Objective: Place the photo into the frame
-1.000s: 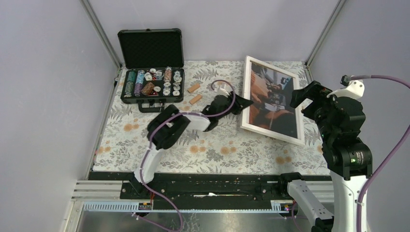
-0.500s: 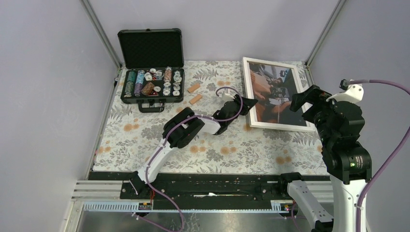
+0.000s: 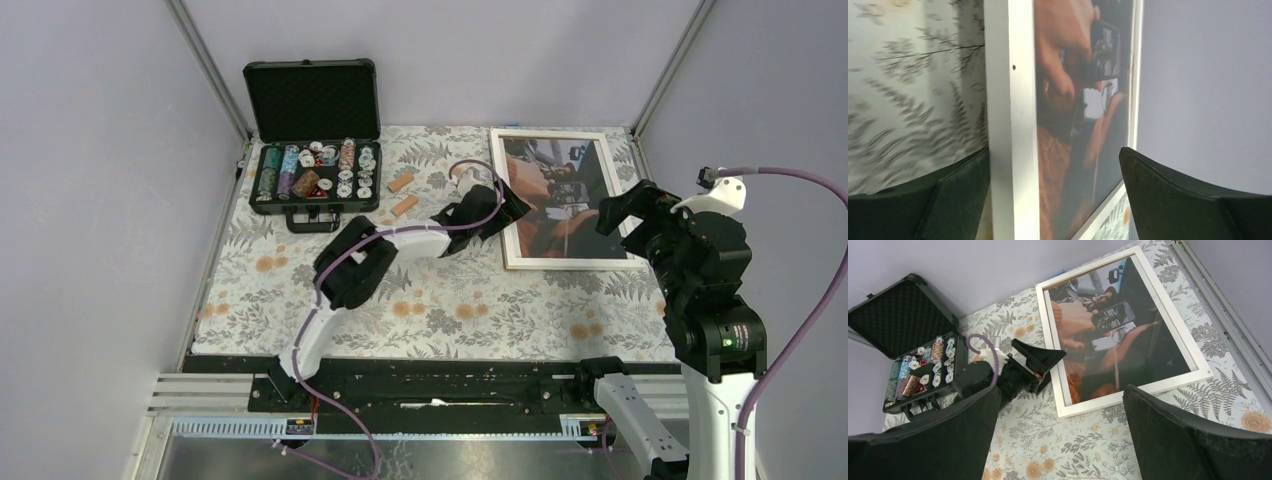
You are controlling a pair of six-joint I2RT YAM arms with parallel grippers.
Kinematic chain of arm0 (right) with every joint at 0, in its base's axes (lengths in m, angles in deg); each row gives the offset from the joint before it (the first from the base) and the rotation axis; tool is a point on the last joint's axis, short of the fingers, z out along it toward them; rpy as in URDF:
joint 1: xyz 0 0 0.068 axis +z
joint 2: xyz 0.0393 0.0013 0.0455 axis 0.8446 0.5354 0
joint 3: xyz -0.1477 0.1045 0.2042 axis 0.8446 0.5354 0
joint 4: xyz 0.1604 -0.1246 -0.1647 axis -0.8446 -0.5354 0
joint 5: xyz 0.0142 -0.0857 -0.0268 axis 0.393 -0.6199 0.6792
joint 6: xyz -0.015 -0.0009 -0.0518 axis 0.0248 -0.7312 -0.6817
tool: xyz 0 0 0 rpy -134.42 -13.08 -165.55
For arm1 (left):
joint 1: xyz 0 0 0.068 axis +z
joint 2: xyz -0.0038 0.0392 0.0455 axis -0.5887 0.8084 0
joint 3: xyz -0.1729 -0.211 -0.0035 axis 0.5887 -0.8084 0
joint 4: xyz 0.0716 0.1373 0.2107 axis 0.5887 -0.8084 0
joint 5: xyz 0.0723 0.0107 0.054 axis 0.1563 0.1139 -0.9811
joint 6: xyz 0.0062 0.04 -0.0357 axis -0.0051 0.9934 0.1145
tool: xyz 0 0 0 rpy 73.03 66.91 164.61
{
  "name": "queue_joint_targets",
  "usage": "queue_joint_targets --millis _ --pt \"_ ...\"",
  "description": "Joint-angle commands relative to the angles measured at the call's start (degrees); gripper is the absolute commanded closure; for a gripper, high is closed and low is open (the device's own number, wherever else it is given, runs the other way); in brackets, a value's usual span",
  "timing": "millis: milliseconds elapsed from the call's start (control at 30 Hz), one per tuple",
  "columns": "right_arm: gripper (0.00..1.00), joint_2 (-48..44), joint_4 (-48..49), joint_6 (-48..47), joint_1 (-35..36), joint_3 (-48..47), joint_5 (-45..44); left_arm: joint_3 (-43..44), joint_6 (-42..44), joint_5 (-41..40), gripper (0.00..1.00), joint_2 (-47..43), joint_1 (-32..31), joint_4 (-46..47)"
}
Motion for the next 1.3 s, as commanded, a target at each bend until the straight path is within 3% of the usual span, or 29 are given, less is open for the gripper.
queue_joint_targets --millis 0,133,367,633,800,1033,1267 --pt "0.0 0.17 -0.8 -1.21 0.31 -1.31 2.09 -2.55 10.63 -2.16 0.01 -15.21 1.03 -14.03" --pt "0.0 -0.04 -1.53 -3.76 0.31 -2.41 4.12 -9.46 17.64 -7.41 0.01 -28.53 1.19 -21.28" --pt "0.0 -0.72 -1.57 -6.38 0.31 -4.78 6.2 -13.67 33.69 -5.76 0.01 -48.99 1.29 -30.9" --pt "0.0 -4.61 1.19 -5.0 0.3 -7.27 8.24 -11.93 46.57 -6.89 0.01 -72.22 1.32 -37.17" --pt "0.0 -7.5 4.07 -4.48 0.31 -6.96 8.41 -5.09 49.72 -12.16 0.01 -80.35 1.3 -44.1" --pt "0.0 -8.63 2.89 -4.43 0.26 -8.35 7.53 -2.95 50.93 -17.35 0.01 -87.83 1.29 -47.79" --pt "0.0 -9.64 1.25 -3.25 0.31 -10.81 6.13 -1.2 49.64 -16.13 0.01 -89.35 1.29 -51.77"
